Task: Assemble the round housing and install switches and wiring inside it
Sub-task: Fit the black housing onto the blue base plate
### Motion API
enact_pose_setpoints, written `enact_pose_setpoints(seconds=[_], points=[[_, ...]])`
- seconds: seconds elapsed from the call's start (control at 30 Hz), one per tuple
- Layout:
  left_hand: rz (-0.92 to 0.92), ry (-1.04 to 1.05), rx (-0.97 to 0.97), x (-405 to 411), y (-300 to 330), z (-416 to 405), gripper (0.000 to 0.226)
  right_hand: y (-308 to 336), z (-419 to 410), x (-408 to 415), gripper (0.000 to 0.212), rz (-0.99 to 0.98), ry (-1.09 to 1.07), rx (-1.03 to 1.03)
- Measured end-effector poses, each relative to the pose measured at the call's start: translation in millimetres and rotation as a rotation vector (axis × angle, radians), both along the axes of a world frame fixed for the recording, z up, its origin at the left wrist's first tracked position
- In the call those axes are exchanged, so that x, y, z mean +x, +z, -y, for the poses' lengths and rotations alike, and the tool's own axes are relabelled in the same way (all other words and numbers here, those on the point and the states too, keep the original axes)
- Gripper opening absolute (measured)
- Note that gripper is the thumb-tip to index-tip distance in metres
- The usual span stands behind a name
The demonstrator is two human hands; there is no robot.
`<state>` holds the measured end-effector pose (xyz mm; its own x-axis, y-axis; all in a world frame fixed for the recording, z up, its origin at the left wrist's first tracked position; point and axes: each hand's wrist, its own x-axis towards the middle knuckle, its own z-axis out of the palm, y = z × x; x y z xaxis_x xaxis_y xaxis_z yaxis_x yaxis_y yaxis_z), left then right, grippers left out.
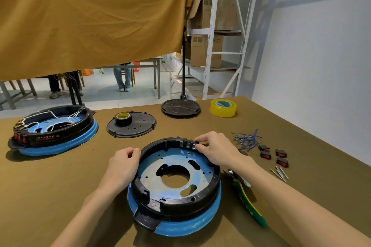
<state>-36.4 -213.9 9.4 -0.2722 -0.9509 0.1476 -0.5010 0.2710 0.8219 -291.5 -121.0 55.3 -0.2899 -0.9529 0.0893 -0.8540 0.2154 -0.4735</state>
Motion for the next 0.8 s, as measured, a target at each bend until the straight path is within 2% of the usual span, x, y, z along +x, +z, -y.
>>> enact_pose_setpoints(seconds=[0.43, 0.6, 0.73, 0.8], points=[[0.067, 0.005, -0.043, -2, -1, 5, 0.046, 1, -5, 0, 0.035, 0.036, -0.021, 0.009], [0.061, 0.016, -0.069, -1, 2, -2, 0.041, -1, -18, -5, 0.048, 0.165, -0.09, -0.041], [0.03, 0.092, -0.324, -5, 19, -21, 0.026, -6, -28, -11, 0.026, 0.272, -0.098, 0.017], [0.074, -0.022, -0.447, -18, 31, -40, 0.019, -6, -30, -11, 0.024, 0.343, -0.115, 0.001]])
